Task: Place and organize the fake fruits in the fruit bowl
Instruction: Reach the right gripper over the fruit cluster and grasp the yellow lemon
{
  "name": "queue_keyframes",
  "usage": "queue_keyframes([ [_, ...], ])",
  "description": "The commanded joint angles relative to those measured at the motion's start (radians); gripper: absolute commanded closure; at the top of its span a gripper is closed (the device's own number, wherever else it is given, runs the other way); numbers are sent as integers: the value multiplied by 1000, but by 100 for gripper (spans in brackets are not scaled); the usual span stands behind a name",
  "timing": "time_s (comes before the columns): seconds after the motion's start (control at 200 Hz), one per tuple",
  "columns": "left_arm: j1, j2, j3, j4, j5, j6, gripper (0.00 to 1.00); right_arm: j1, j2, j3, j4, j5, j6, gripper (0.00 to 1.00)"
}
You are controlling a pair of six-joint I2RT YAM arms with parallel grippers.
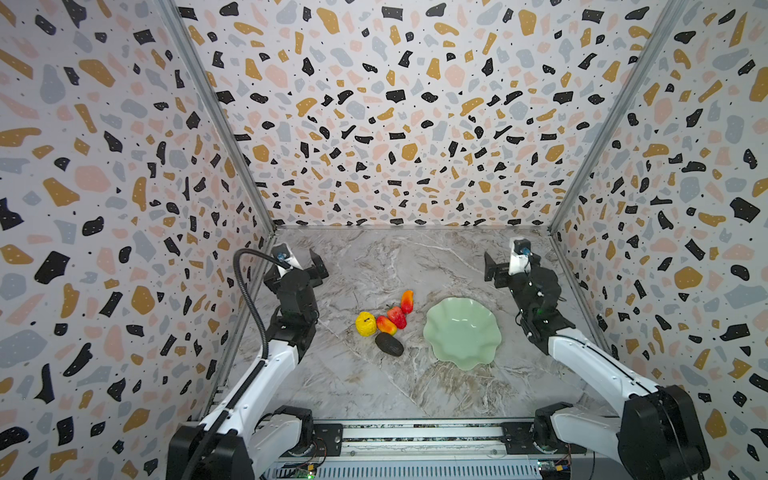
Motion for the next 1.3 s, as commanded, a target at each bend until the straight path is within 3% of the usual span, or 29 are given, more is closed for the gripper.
queue_keyframes([
  [0.0,-5,18,130,-465,117,-37,0,99,169,247,-460,-114,-2,1],
  [0.135,-7,38,232,-664,206,14,0,222,441,591,-748,-86,17,1],
  [0.27,-7,25,240,-741,270,70,0,328,609,765,-822,-95,35,1],
  [0.661,-7,-73,148,-731,357,117,0,555,712,761,-761,-256,-65,1],
  [1.046,-7,-76,148,-721,392,117,0,611,894,956,-820,-331,-64,1],
  [1.297,-7,-78,160,-730,410,118,0,619,958,969,-809,-342,-15,0],
])
